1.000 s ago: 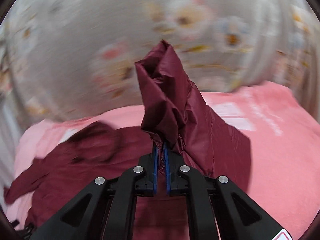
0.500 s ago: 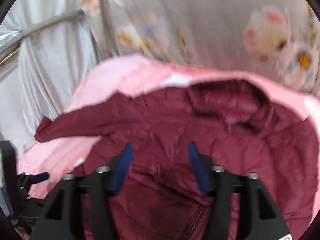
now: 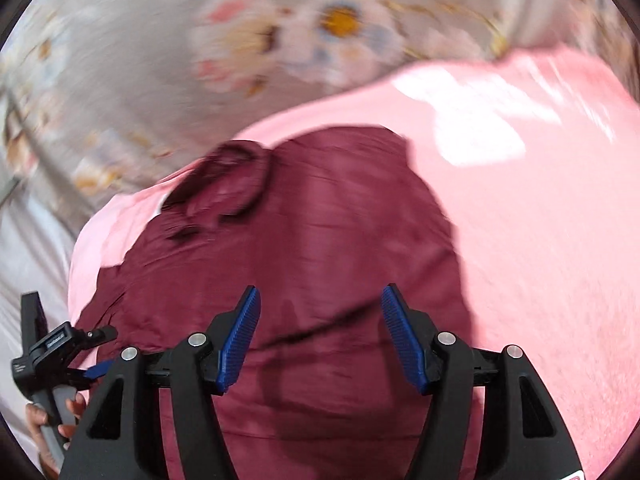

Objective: Fold large clothes

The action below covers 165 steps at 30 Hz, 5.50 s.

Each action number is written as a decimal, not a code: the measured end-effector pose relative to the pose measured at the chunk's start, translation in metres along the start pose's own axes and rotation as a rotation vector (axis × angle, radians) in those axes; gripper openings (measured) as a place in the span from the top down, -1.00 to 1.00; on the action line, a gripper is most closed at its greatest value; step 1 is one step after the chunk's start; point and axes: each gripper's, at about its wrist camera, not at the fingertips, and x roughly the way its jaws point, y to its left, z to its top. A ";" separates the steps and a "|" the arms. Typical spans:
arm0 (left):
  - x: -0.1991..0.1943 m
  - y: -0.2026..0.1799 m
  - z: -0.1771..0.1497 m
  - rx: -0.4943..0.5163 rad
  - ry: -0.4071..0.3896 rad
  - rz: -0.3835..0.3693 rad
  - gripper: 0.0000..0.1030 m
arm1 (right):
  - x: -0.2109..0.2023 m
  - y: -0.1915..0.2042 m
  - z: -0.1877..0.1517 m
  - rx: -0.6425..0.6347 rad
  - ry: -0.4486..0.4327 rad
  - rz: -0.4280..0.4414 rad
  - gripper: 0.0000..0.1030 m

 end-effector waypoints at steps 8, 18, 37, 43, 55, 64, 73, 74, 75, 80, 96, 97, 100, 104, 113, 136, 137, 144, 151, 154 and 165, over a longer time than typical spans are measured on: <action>-0.025 -0.006 0.023 0.057 -0.116 0.090 0.84 | 0.031 -0.050 0.013 0.187 0.057 0.041 -0.17; -0.019 -0.001 0.022 0.128 -0.148 0.221 0.87 | 0.029 -0.050 0.033 0.186 -0.064 0.002 0.97; -0.009 -0.015 -0.009 0.309 -0.234 0.410 0.37 | 0.033 -0.031 0.012 -0.029 0.017 -0.290 0.75; -0.058 -0.053 -0.005 0.366 -0.318 0.365 -0.06 | -0.003 0.063 0.008 -0.245 -0.070 -0.181 0.72; 0.031 -0.084 -0.017 0.394 -0.169 0.333 -0.19 | 0.079 0.122 -0.043 -0.371 0.132 -0.099 0.72; 0.035 -0.075 -0.030 0.412 -0.215 0.345 -0.23 | 0.088 0.122 -0.053 -0.398 0.114 -0.133 0.80; 0.037 -0.076 -0.030 0.429 -0.222 0.367 -0.24 | 0.088 0.121 -0.052 -0.397 0.108 -0.158 0.92; 0.036 -0.076 -0.030 0.430 -0.223 0.368 -0.24 | 0.088 0.121 -0.053 -0.400 0.107 -0.160 0.92; 0.036 -0.077 -0.030 0.431 -0.224 0.370 -0.24 | 0.088 0.121 -0.053 -0.400 0.106 -0.161 0.92; 0.037 -0.078 -0.032 0.435 -0.230 0.383 -0.26 | 0.088 0.122 -0.053 -0.404 0.105 -0.163 0.92; -0.032 -0.020 -0.025 0.225 -0.291 0.248 -0.54 | 0.046 0.121 -0.050 -0.347 -0.036 -0.217 0.72; -0.046 -0.008 -0.023 0.203 -0.307 0.253 -0.61 | 0.044 0.125 -0.052 -0.348 -0.025 -0.197 0.72; -0.088 0.041 -0.012 0.117 -0.359 0.302 -0.70 | 0.044 0.149 -0.060 -0.380 0.017 -0.131 0.72; -0.132 0.135 0.010 -0.081 -0.389 0.382 -0.70 | 0.062 0.180 -0.072 -0.463 0.040 -0.116 0.72; -0.175 0.310 0.031 -0.530 -0.421 0.403 -0.69 | 0.087 0.181 -0.083 -0.454 0.088 -0.159 0.52; -0.180 0.015 0.075 0.171 -0.566 0.193 0.91 | 0.039 0.168 -0.084 -0.422 -0.006 -0.099 0.20; -0.172 -0.014 0.069 0.225 -0.546 0.158 0.91 | 0.032 0.165 -0.084 -0.425 -0.010 -0.098 0.18; -0.084 -0.124 0.011 0.385 -0.313 -0.018 -0.05 | -0.009 0.116 -0.082 -0.403 -0.041 -0.155 -0.07; -0.098 -0.075 -0.021 0.264 -0.293 -0.100 -0.68 | -0.017 0.082 -0.061 -0.341 -0.018 -0.137 -0.16; -0.105 -0.032 -0.020 0.189 -0.306 0.013 -0.68 | -0.004 0.084 -0.047 -0.289 0.019 -0.065 -0.20; -0.069 0.079 -0.031 0.026 -0.183 0.245 -0.67 | 0.041 0.181 -0.052 -0.448 0.058 0.015 -0.35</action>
